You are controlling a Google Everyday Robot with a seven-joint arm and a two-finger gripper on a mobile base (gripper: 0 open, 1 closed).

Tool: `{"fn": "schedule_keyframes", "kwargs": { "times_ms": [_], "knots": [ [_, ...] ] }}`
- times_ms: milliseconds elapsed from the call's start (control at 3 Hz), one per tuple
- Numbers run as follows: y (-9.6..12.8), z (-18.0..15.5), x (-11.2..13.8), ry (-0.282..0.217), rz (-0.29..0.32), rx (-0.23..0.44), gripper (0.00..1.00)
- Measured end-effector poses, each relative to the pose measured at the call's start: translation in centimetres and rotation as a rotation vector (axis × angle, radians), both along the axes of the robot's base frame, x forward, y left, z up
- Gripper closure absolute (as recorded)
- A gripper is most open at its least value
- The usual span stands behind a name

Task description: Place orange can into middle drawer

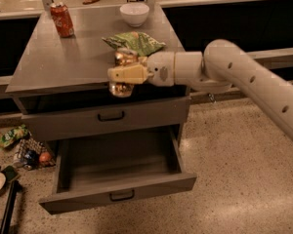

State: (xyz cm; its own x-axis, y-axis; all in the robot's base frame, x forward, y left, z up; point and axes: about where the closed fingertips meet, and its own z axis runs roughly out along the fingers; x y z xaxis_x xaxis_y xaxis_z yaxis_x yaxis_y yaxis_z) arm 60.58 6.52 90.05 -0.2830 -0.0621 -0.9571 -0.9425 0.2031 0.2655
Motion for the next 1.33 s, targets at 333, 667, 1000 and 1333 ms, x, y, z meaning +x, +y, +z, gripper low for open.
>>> {"fn": "schedule_keyframes", "kwargs": {
  "times_ms": [333,667,1000,1333],
  "knots": [
    [3.2,-6.7,-2.3,-0.028,0.098,-0.035,1.00],
    [5.2,-11.4,-2.6,-0.106,0.103,-0.159,1.00],
    [5.4,-11.9,-2.5,-0.115,0.098,-0.171,1.00],
    [5.6,-15.0,-3.6,-0.103,0.087,-0.157,1.00]
  ]
}}
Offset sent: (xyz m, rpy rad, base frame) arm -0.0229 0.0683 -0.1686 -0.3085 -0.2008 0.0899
